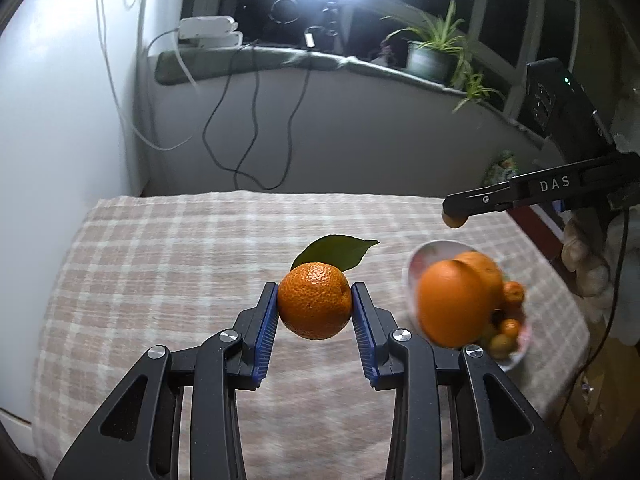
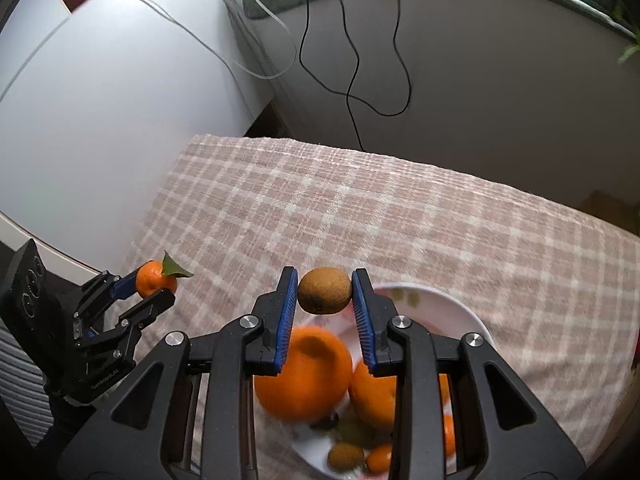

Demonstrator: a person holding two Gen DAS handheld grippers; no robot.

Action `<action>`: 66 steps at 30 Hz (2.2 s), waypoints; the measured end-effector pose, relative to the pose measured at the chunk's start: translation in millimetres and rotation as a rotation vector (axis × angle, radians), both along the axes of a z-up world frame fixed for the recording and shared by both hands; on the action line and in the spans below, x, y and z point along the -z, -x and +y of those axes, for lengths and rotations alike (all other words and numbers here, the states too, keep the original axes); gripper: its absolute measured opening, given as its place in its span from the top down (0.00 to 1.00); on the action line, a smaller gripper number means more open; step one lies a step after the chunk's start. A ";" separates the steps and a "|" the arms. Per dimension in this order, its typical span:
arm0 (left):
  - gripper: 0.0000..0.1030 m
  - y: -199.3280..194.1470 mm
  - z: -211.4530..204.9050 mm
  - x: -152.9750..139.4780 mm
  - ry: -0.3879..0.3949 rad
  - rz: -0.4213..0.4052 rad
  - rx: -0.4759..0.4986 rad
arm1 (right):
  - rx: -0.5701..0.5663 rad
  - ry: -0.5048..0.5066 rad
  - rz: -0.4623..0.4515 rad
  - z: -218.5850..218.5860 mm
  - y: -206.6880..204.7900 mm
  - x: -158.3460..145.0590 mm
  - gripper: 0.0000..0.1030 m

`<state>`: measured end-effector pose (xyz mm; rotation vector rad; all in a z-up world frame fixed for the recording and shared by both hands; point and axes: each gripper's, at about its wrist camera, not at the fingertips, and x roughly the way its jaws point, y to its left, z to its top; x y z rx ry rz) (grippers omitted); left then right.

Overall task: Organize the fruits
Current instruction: 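Carry the leafy mandarin and yellow fruit onto the plate with both grippers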

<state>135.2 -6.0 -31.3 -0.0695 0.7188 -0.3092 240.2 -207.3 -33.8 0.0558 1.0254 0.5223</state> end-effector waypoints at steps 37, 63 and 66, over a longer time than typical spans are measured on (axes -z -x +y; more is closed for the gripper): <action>0.67 51.8 -115.3 0.2 0.034 -0.026 0.197 | 0.152 -0.021 -0.259 -93.2 149.1 12.3 0.72; 0.67 40.6 -142.2 15.4 -0.061 -0.027 0.197 | 0.146 -0.018 -0.203 -84.1 135.3 50.4 0.72; 0.66 39.9 -143.7 15.3 -0.066 -0.029 0.200 | 0.146 -0.016 -0.199 -82.7 134.0 52.5 0.72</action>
